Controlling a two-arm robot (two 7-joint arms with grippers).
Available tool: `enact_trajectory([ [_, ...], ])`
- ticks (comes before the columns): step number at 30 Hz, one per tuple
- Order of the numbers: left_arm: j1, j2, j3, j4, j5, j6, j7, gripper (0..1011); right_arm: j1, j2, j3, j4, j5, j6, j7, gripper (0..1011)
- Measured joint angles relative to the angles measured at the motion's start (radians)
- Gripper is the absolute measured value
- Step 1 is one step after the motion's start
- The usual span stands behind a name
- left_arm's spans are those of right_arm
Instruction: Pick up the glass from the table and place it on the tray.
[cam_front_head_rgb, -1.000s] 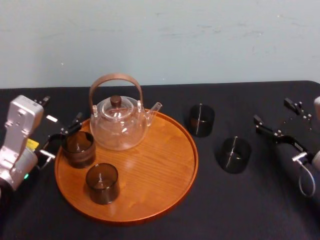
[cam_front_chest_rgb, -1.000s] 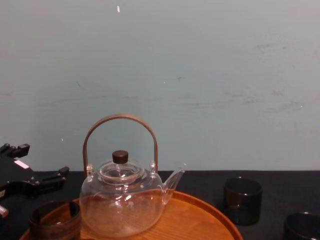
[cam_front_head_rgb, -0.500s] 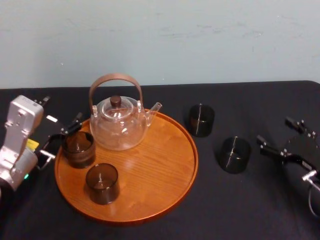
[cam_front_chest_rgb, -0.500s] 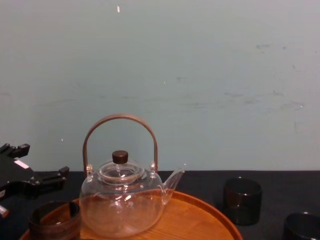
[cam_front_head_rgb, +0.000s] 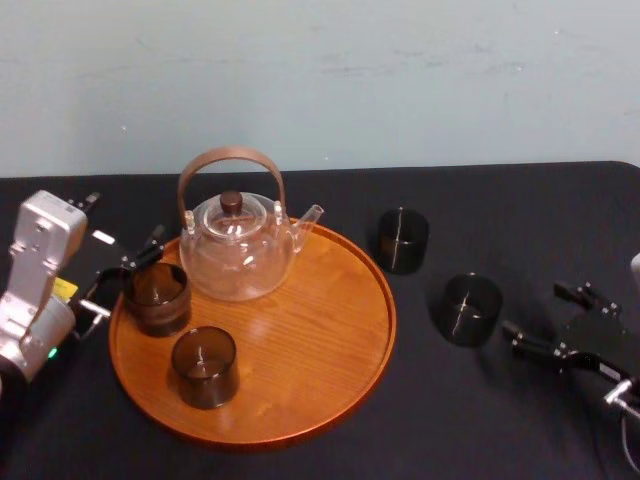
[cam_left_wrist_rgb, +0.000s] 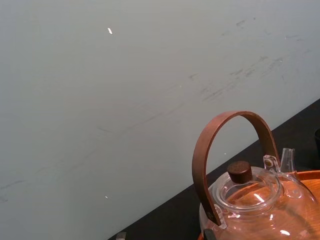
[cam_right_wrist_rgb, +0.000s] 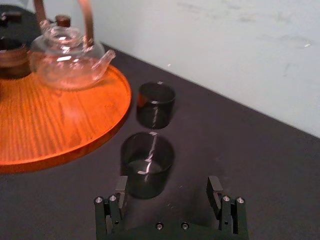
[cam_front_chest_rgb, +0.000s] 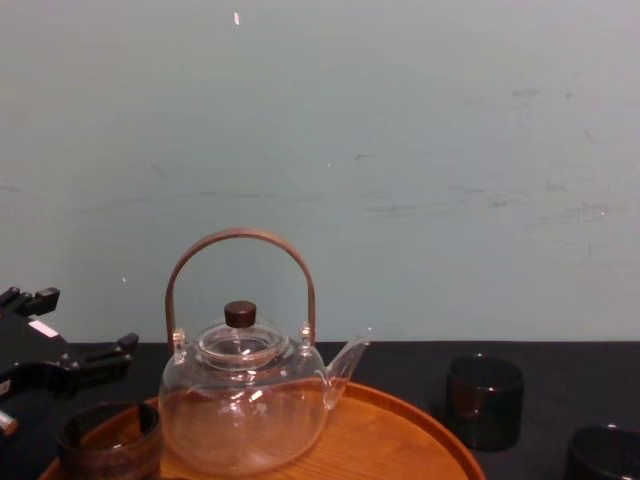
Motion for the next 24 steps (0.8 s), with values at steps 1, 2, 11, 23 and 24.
enact_trajectory([
  [1, 0.0, 0.0, 0.0, 0.0, 0.0, 0.0, 0.0, 1001, 0.0, 0.002, -0.003, -0.001, -0.004, 0.009, 0.009, 1002],
  [2, 0.0, 0.0, 0.0, 0.0, 0.0, 0.0, 0.0, 1001, 0.0, 0.002, -0.005, -0.001, -0.007, 0.019, 0.018, 1002],
  [11, 0.0, 0.0, 0.0, 0.0, 0.0, 0.0, 0.0, 1001, 0.02, -0.013, -0.012, 0.005, -0.017, 0.075, 0.053, 1002],
  [23, 0.0, 0.0, 0.0, 0.0, 0.0, 0.0, 0.0, 1001, 0.081, -0.059, -0.038, 0.041, -0.053, 0.134, 0.084, 1002],
  [24, 0.0, 0.0, 0.0, 0.0, 0.0, 0.0, 0.0, 1001, 0.091, -0.067, -0.041, 0.047, -0.058, 0.14, 0.088, 1002],
])
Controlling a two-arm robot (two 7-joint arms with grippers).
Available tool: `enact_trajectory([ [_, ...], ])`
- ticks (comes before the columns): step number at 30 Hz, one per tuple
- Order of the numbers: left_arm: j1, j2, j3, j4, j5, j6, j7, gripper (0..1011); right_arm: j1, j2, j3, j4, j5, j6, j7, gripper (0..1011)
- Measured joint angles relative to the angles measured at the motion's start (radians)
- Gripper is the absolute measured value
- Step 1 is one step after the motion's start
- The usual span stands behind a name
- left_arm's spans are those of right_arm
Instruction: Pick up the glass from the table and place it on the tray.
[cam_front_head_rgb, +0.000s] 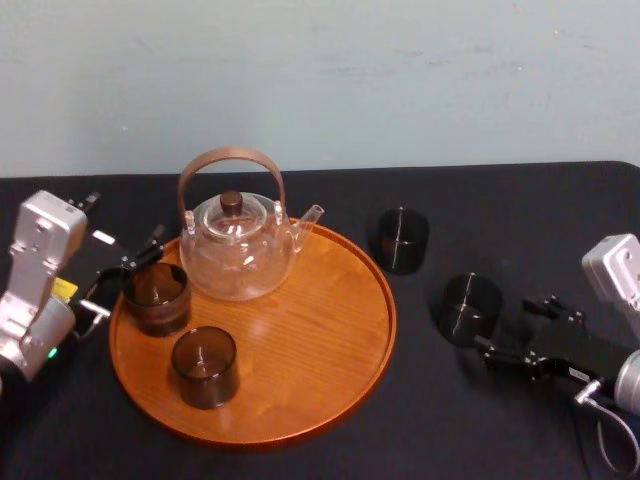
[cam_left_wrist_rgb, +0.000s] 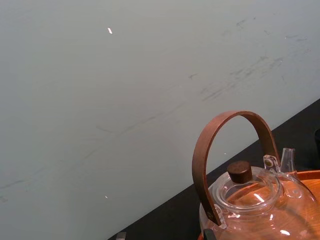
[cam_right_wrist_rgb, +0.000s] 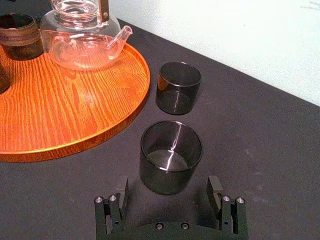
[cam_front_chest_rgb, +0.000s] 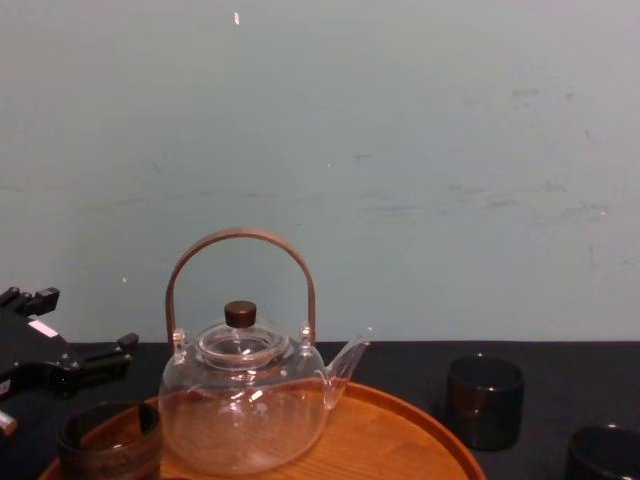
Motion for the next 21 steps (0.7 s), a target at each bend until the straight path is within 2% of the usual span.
enact_trajectory([
  [21, 0.0, 0.0, 0.0, 0.0, 0.0, 0.0, 0.0, 1001, 0.101, -0.086, -0.018, 0.087, -0.052, 0.057, 0.042, 1002],
])
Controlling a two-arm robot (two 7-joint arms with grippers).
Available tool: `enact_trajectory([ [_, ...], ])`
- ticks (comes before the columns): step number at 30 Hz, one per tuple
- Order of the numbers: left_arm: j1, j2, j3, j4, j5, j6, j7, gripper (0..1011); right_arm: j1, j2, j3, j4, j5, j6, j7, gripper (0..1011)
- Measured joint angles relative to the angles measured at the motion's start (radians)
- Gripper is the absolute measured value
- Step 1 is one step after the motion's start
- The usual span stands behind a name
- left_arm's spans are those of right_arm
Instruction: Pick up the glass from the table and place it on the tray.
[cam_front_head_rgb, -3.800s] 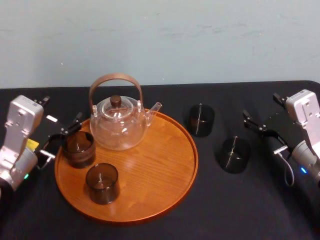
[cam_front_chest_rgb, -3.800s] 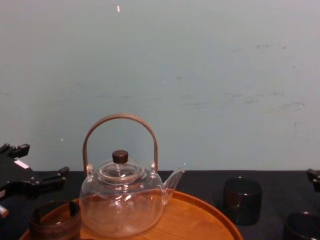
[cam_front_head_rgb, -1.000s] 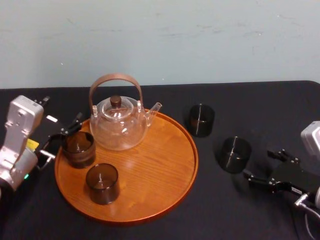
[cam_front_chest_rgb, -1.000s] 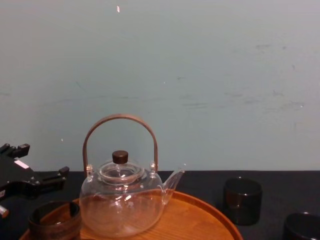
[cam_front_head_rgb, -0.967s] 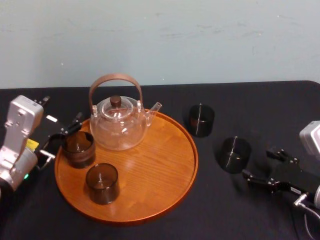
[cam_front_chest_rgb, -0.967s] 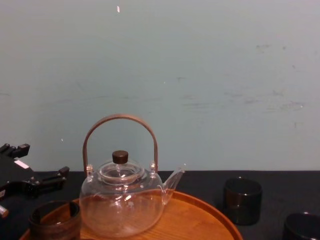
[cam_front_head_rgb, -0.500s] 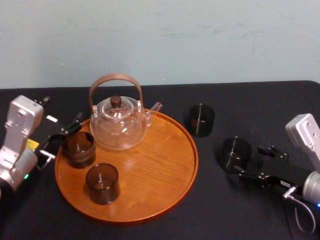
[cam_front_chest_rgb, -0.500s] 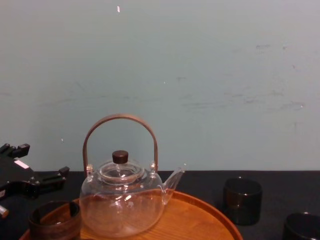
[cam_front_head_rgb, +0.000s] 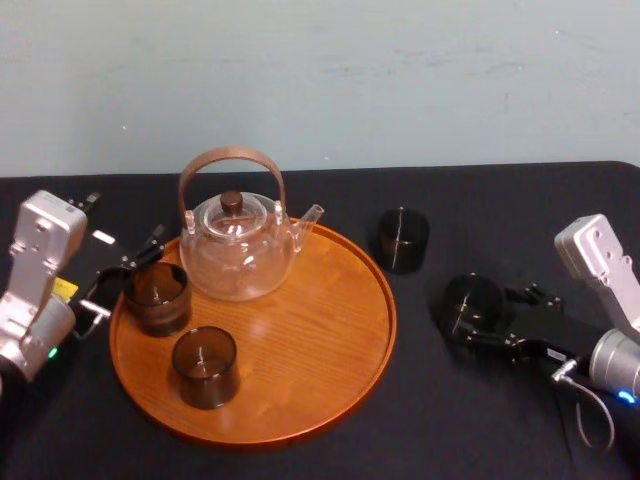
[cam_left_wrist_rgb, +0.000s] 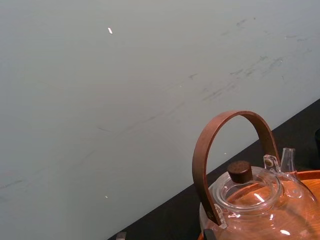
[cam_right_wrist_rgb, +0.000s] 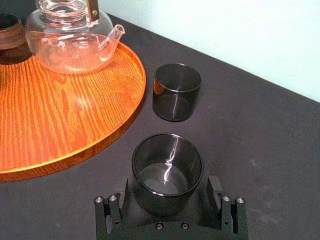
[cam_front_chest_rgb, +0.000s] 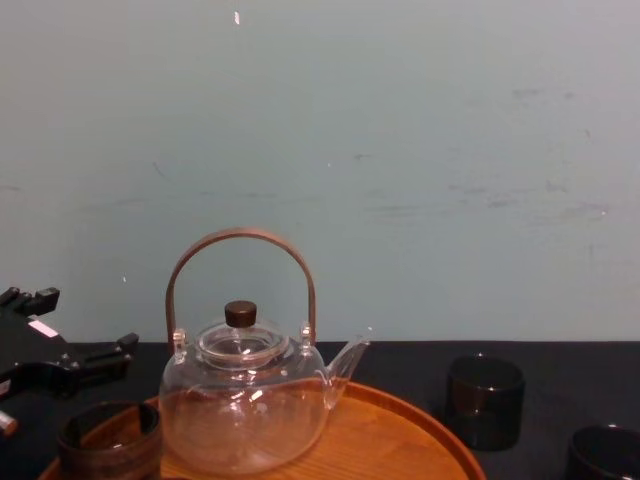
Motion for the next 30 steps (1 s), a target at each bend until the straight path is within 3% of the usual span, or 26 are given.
enact_trajectory([
  [16, 0.0, 0.0, 0.0, 0.0, 0.0, 0.0, 0.0, 1001, 0.073, -0.046, -0.015, 0.065, -0.029, 0.01, 0.026, 1002],
  [30, 0.0, 0.0, 0.0, 0.0, 0.0, 0.0, 0.0, 1001, 0.084, -0.055, -0.024, 0.076, -0.041, 0.012, 0.034, 1002],
])
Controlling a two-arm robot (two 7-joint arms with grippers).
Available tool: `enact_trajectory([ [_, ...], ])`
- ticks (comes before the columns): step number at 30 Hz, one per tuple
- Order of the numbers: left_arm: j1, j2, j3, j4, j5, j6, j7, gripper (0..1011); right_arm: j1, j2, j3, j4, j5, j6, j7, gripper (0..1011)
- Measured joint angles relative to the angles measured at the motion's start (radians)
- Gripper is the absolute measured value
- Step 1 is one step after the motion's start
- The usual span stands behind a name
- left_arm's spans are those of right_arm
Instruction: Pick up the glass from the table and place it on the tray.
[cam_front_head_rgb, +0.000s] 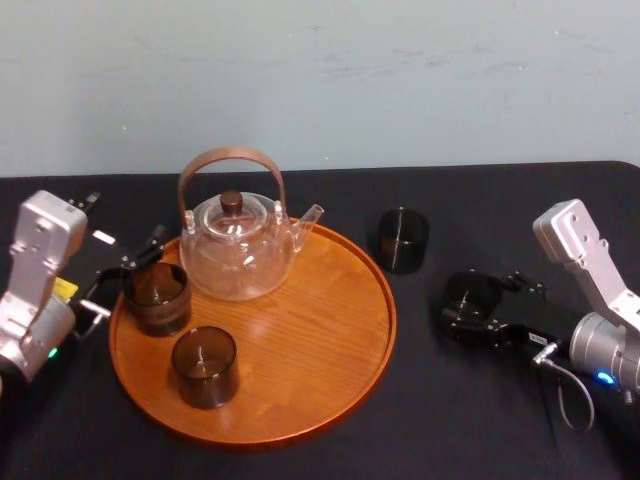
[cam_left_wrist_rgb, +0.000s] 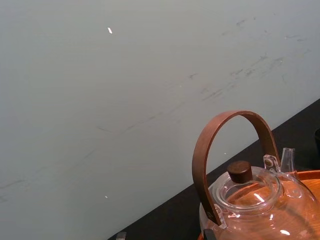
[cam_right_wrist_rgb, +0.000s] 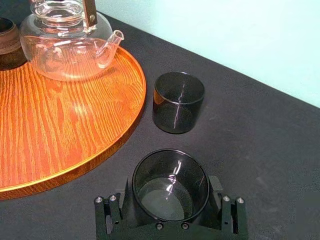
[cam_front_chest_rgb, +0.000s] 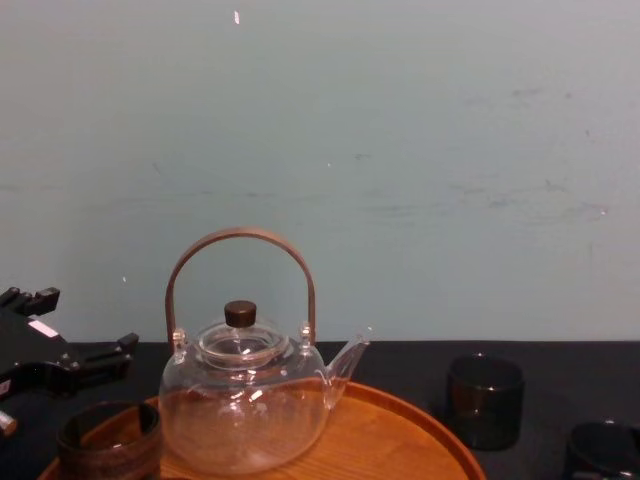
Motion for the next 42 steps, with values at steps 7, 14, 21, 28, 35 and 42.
enact_trajectory([
  [7, 0.0, 0.0, 0.0, 0.0, 0.0, 0.0, 0.0, 1001, 0.0, 0.0, 0.001, 0.0, 0.001, 0.0, 0.0, 978],
  [14, 0.0, 0.0, 0.0, 0.0, 0.0, 0.0, 0.0, 1001, 0.0, 0.001, 0.002, 0.0, 0.002, -0.001, -0.001, 905],
  [21, 0.0, 0.0, 0.0, 0.0, 0.0, 0.0, 0.0, 1001, -0.001, 0.001, 0.002, -0.001, 0.003, -0.001, -0.001, 905],
  [28, 0.0, 0.0, 0.0, 0.0, 0.0, 0.0, 0.0, 1001, -0.002, 0.002, 0.003, -0.001, 0.003, -0.003, -0.001, 905],
  [35, 0.0, 0.0, 0.0, 0.0, 0.0, 0.0, 0.0, 1001, -0.014, 0.024, 0.012, -0.025, 0.015, -0.016, 0.027, 905],
  [42, 0.0, 0.0, 0.0, 0.0, 0.0, 0.0, 0.0, 1001, -0.016, 0.045, 0.023, -0.08, 0.042, -0.01, 0.046, 905],
])
